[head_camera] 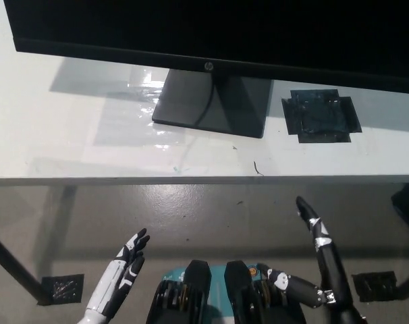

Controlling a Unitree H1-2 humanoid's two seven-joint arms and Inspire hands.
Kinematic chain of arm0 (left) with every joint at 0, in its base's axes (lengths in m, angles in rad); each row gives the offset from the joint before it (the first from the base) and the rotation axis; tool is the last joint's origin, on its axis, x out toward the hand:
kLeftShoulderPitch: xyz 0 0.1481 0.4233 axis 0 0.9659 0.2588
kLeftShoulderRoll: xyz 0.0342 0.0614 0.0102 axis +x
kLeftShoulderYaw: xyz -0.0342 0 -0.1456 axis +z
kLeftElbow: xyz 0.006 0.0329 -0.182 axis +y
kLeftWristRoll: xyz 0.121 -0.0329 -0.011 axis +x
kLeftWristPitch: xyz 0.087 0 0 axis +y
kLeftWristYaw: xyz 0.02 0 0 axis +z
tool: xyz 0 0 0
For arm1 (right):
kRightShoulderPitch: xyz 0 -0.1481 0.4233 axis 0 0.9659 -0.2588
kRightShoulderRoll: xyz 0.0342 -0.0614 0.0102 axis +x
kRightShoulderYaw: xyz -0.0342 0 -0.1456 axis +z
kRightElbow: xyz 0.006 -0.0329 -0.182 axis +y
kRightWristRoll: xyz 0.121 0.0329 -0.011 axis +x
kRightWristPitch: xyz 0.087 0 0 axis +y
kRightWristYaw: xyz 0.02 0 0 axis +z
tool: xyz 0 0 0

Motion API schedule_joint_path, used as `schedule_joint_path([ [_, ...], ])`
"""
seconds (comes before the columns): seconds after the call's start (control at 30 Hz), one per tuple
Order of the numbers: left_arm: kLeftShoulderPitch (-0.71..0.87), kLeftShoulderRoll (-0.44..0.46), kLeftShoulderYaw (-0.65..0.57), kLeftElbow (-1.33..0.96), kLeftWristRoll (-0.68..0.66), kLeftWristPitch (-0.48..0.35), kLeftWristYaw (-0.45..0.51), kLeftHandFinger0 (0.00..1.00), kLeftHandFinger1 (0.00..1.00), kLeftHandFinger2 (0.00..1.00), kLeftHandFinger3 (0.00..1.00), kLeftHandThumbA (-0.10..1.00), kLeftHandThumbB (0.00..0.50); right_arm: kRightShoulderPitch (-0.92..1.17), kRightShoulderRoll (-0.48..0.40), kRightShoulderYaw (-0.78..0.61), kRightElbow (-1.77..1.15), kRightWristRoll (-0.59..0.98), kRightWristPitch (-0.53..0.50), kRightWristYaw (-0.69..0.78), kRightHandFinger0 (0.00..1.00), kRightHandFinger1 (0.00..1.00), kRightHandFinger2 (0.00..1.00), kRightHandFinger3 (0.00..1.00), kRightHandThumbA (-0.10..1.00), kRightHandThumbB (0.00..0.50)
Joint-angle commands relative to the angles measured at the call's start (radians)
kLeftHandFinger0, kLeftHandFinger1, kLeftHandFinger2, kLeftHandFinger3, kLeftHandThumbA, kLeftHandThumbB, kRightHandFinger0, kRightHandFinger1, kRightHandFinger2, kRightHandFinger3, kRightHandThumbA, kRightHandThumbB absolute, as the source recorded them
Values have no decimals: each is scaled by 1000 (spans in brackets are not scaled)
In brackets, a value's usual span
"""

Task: The monitor is being placed at the center of the desk and the robot uses its right hand to grab on the right side of the monitor and tilt the angle of the montior sideways.

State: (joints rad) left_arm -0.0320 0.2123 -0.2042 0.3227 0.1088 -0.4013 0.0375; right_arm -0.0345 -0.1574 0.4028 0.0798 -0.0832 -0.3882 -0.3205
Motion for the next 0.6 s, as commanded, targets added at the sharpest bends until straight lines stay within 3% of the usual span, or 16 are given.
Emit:
schedule_joint_path([
  [0.0, -12, 20, -8, -14, 9, -69, 23, 1000, 1000, 1000, 1000, 1000, 368, -39, -33, -24, -201, 598, -50, 301, 1000, 1000, 1000, 1000, 1000, 410],
  [0.03, -12, 20, -8, -14, 8, -69, 23, 1000, 1000, 1000, 1000, 1000, 368, -39, -32, -26, -201, 600, -49, 304, 1000, 1000, 1000, 1000, 1000, 410],
  [0.07, -7, 22, -10, -18, 8, -69, 20, 1000, 1000, 1000, 1000, 1000, 353, -62, -15, -80, -259, 822, 84, 351, 1000, 1000, 1000, 1000, 1000, 436],
  [0.13, -5, 23, -11, -20, 7, -69, 19, 1000, 1000, 1000, 1000, 1000, 349, -72, -7, -105, -284, 919, 143, 373, 1000, 1000, 1000, 1000, 1000, 440],
  [0.17, -8, 22, -11, -14, 5, -69, 19, 1000, 1000, 1000, 1000, 1000, 345, -120, 15, -164, -283, 1055, 228, 382, 1000, 1000, 1000, 1000, 1000, 435],
  [0.57, -6, 17, -12, -13, -5, -69, 11, 1000, 1000, 1000, 1000, 1000, 329, -292, 116, -347, -168, 1287, 365, 365, 1000, 1000, 1000, 1000, 1000, 405],
])
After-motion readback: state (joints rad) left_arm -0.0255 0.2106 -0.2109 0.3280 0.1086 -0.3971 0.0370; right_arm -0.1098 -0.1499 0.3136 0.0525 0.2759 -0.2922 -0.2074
